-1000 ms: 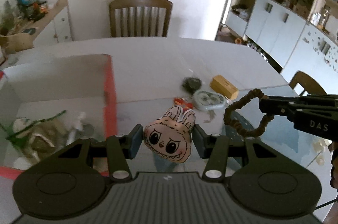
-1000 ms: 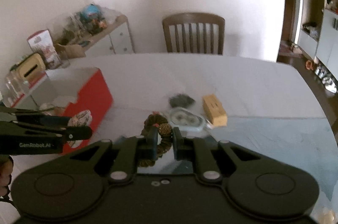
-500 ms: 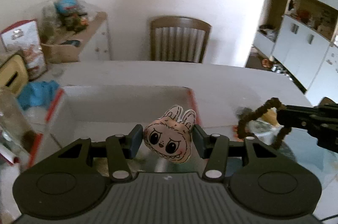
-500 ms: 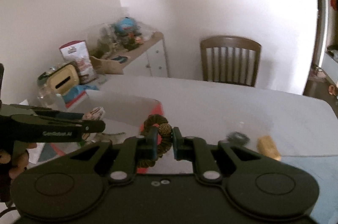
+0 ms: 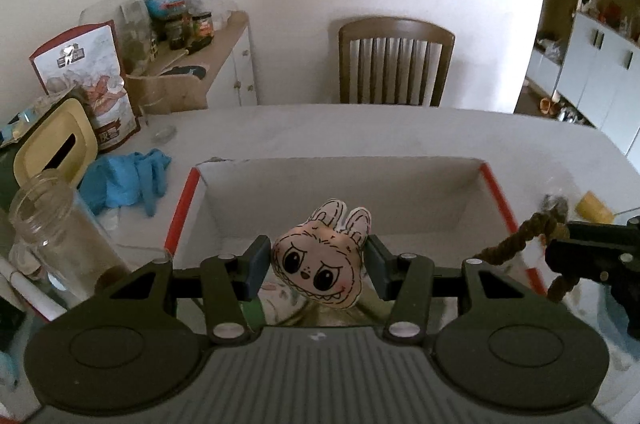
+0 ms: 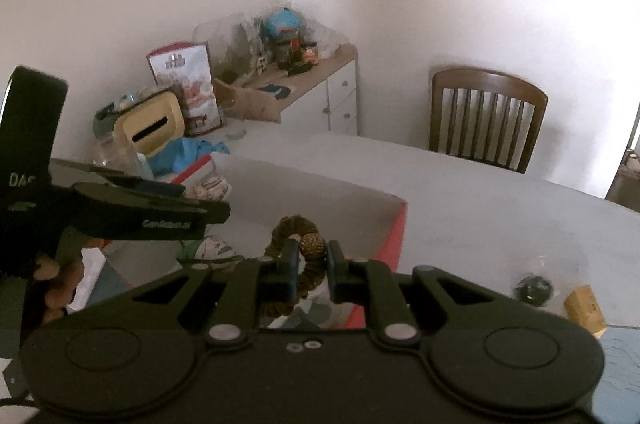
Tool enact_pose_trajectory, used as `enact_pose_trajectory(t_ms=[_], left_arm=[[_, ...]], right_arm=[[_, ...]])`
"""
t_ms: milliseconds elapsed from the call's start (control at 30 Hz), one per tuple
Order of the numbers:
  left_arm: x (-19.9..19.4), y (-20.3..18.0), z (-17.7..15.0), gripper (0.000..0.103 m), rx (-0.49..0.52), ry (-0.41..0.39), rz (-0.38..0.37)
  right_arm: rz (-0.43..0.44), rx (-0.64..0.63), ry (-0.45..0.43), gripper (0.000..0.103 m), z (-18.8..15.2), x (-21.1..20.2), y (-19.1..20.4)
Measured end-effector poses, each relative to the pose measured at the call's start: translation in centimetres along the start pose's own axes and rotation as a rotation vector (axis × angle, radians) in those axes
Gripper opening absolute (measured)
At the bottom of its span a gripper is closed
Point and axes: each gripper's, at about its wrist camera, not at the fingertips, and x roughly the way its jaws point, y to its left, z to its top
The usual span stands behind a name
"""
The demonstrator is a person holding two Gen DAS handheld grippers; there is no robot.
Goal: Organize objects
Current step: 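Lower the bunny plush into the box with the left gripper while the right gripper drops the bead string in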
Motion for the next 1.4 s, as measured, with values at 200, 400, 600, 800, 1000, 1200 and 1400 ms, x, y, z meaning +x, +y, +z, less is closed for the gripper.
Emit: enact_pose_trajectory(t_ms=[200,400,600,800,1000,1200,1400], left_arm=[[2.8,0.9,-0.2,0.051,0.012,0.027,0.0],[5.6,0.9,-0.3,0.051,0.027,0.071,0.001],[7.9,0.0,-0.3,0.051,0.081,0.132,-0.006],[9.3,-0.3,-0.2,0.051,0.107,0.214,-0.023],[9.5,-0.2,-0.1,0.051,0.099,0.253,-0.045],[9.2,-0.4,-0.2,0.058,0.093,0.244,-0.042],[8.2,-0.2,0.0,0.066,0.081,0.198,-0.047]], right_arm=[[-0.018,-0.025,0.051,0.013,-0.6,3.1,1.3],[-0.034,-0.035,0.109,0.013,-1.4,5.8,2.0],[-0.053,-0.091,0.165,0.013,-1.7,7.8,2.9],[-0.066,-0.117,0.201,0.015,-2.0,8.8,3.3],[-0.066,-0.105,0.208,0.018,-2.1,8.9,3.2],[-0.053,-0.091,0.216,0.031,-1.7,9.0,2.6],[-0.047,-0.076,0.208,0.036,-1.8,8.2,2.0]])
